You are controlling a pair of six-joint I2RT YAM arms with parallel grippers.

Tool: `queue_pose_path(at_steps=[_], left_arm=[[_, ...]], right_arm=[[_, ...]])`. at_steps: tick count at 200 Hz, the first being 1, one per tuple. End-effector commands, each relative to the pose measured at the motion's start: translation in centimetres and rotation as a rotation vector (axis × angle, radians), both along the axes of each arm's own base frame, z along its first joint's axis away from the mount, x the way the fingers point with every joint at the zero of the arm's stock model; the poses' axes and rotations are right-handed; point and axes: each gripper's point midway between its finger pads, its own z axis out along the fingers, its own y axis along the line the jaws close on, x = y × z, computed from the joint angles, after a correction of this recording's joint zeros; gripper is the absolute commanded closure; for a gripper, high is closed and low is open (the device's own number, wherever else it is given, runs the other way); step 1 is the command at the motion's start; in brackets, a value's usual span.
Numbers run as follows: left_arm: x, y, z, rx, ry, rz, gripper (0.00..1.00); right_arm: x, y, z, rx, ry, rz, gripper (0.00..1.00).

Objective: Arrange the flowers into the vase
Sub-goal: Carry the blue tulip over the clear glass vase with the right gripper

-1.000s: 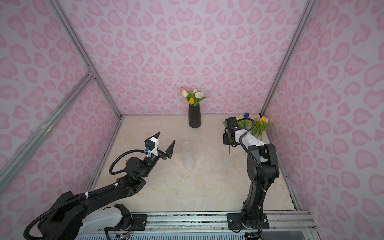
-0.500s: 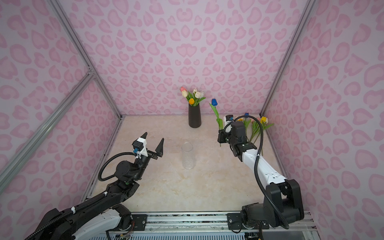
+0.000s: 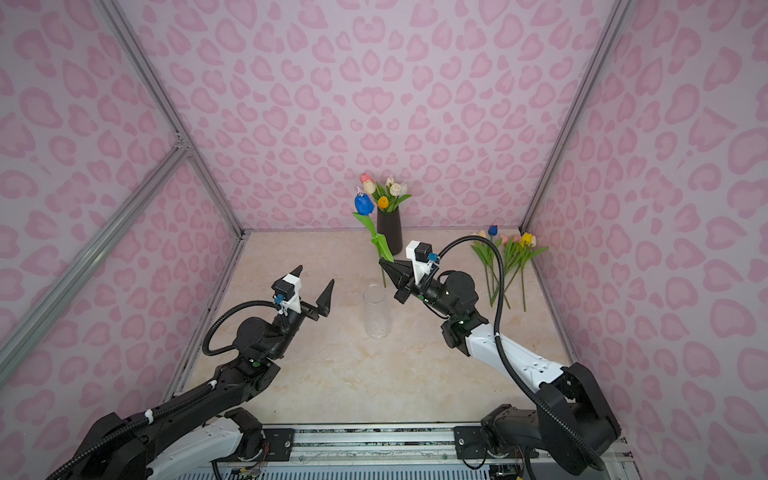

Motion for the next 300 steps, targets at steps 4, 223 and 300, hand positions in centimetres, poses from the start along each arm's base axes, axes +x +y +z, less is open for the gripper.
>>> queue_pose_path(at_steps=[4,223,300], left_arm=[[-0.7,-1.2,0.6,0.037,-0.028,-0.075,0.08],[-0.1,-8.6,3.6,0.124,-0.012,-0.409,0.26],[0.0,-8.9,3.8,0.136,-0.001,-0.421,0.45]], right_arm=[[-0.8,0.6,0.9,0.064,-0.124,-0.001,1.0],[0.3,3.0,-10.3,-0.146,-0.101,-0.066,1.0],[-0.1,2.6,-10.6,-0.185,-0.101,-0.083,0.76]])
